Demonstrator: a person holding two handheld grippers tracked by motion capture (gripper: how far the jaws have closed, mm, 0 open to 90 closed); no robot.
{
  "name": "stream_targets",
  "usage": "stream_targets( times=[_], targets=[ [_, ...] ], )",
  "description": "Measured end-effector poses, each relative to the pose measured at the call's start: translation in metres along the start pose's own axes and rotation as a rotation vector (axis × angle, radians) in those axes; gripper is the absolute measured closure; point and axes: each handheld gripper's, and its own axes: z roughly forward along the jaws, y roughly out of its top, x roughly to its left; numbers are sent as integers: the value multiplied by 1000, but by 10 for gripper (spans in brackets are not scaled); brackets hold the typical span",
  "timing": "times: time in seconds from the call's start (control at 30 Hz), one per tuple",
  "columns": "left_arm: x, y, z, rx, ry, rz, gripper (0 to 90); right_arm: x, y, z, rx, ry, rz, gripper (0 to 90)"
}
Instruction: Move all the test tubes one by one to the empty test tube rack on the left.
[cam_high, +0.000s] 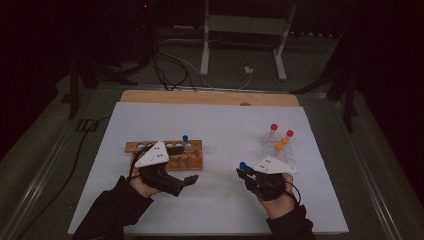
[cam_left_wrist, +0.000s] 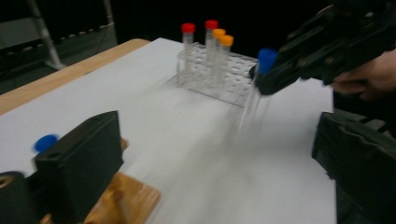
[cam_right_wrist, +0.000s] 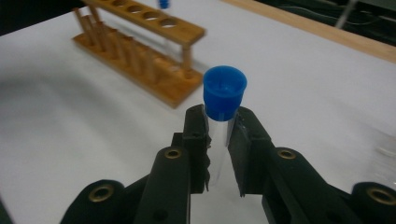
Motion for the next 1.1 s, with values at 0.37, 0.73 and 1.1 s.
stream_targets(
  times=[0.37,0.73,1.1],
  targets=[
    [-24,8,17,-7,-87,29,137,29,1,12,22,87,-58,768],
    [-32,7,36,15,-87,29,320,40,2,15,29,124,-78,768],
    [-34,4,51,37,-118,50,573,42,2,14,34,133,-83,768]
  ],
)
